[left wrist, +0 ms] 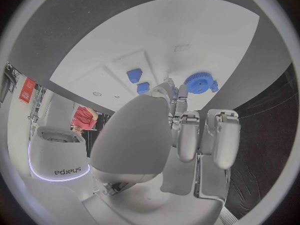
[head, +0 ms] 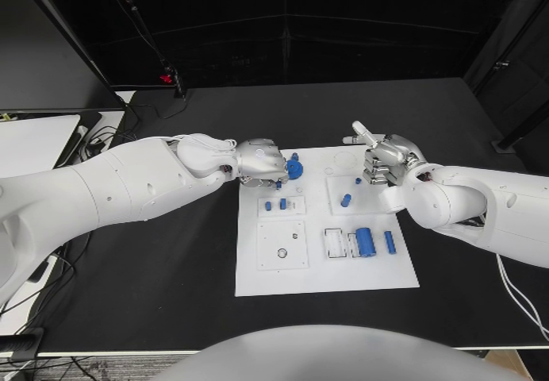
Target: Assemble the parts on the task board
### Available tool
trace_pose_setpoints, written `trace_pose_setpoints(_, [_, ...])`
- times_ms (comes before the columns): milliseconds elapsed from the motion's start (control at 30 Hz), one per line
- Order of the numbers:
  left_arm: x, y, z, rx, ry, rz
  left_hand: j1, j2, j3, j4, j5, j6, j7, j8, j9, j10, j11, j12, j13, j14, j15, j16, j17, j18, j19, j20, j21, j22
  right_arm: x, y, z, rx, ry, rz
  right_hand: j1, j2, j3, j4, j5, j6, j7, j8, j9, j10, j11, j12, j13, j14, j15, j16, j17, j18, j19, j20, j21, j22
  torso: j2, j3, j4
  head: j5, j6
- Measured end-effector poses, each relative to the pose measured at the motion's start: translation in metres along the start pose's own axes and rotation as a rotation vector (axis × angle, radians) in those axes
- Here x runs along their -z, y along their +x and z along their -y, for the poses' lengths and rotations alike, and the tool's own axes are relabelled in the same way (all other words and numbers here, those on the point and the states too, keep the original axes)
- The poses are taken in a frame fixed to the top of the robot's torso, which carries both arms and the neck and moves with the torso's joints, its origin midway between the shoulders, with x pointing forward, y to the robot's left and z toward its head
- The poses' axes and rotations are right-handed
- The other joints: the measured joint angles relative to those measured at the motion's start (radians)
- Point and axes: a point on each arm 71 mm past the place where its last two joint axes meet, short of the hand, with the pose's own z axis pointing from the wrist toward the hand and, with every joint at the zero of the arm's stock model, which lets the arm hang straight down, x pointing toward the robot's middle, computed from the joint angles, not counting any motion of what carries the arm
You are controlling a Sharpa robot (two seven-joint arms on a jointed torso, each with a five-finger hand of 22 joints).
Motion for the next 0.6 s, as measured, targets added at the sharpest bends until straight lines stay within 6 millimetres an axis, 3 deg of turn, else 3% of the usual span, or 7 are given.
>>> trace_pose_setpoints(600, [0.0002,0.0025,-0.0017,-0.004,-0.007,-0.006,-0.002,-0.004,0.003,0.003,0.004,0.002,0.005,0.000,0.000,0.000,0.000,-0.003,0.000,0.000,0.000,0.000,0.000,0.000,0.000,0.000,0.000,0.000,0.0001,0.0000,0.0000,0.000,0.000,0.000,0.000,0.000,0.000,0.000,0.000,0.000,0.000,0.000,0.000,0.000,0.000,0.000,0.000,0.000,0.000,0.000,0.000,0.000,0.000,0.000,0.000,0.000,0.000,0.0002,0.0001,0.000,-0.001])
